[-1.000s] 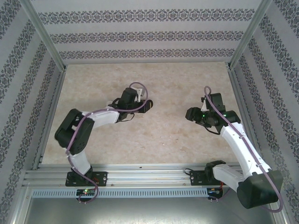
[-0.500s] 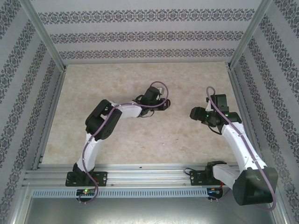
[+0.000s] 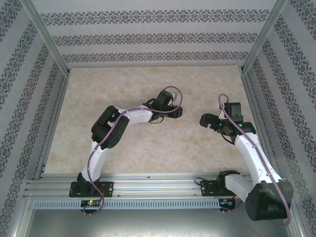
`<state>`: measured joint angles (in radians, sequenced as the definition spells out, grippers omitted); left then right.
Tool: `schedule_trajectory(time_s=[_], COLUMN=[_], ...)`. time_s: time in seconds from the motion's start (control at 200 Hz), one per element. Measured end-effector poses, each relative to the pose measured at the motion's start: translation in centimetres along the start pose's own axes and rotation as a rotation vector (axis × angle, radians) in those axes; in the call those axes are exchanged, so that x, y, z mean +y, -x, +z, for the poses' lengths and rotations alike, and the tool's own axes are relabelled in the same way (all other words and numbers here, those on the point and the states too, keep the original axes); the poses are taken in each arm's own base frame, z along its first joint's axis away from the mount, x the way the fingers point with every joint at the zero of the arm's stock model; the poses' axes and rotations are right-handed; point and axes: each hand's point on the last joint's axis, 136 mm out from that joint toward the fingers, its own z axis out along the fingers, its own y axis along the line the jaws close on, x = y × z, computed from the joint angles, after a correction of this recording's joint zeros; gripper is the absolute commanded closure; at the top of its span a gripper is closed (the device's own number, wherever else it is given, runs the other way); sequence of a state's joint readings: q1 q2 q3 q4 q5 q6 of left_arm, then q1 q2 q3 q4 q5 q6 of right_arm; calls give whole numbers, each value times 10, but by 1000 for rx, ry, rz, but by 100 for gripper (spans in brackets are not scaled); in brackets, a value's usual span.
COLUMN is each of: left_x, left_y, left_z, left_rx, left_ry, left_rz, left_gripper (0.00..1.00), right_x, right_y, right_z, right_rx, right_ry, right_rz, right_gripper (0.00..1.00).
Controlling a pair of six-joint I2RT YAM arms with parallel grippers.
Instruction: Insert wireless bluetooth earbuds into charging case
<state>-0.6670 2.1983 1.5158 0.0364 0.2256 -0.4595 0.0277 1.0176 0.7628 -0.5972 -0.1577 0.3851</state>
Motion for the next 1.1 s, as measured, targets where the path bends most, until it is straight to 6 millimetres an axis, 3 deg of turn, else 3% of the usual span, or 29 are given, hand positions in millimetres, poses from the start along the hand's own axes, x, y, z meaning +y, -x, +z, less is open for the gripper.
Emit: schedule_trajectory(time_s=[0.06,0.105,0.12,0.13,0.145,0.345,0.465,0.535,0.679,0.829,0.979,1.099], left_x=[-2,-5,-6,-7,-8,-9,11,32,93,157,196,222], left_y=[8,16,19,22,25,82,102,103,91,50,2,-31], left_z=[-14,-26,-30,-34,-39,-124,-181,-211,-268,-319,-344,-353], left_rx=[-10,-27,-32,-38,-46,-208,-305,-342,-400,-439,-441,-444], left_ry=[10,15,17,17,18,67,155,217,362,520,630,715], left_rz=[36,61,65,78,83,208,265,280,248,204,165,132], left_gripper=[27,18,13,3,0,0,0,0,0,0,0,0], right_x=[0,0,0,0,0,-5,-9,-12,-19,-28,-32,-35], right_y=[3,5,5,6,7,13,16,18,22,22,29,33], right_z=[-3,-6,-7,-7,-8,-14,-17,-19,-19,-11,0,14], right_rx=[-19,-34,-38,-43,-48,-146,-218,-268,-367,-416,-455,-467], right_ry=[-1,-2,-2,-2,-2,-17,-26,-31,-50,-77,-99,-112], right_rz=[-3,-4,-5,-6,-7,-47,-79,-99,-128,-151,-174,-200], right_gripper=[2,2,2,2,2,2,2,2,2,2,2,2])
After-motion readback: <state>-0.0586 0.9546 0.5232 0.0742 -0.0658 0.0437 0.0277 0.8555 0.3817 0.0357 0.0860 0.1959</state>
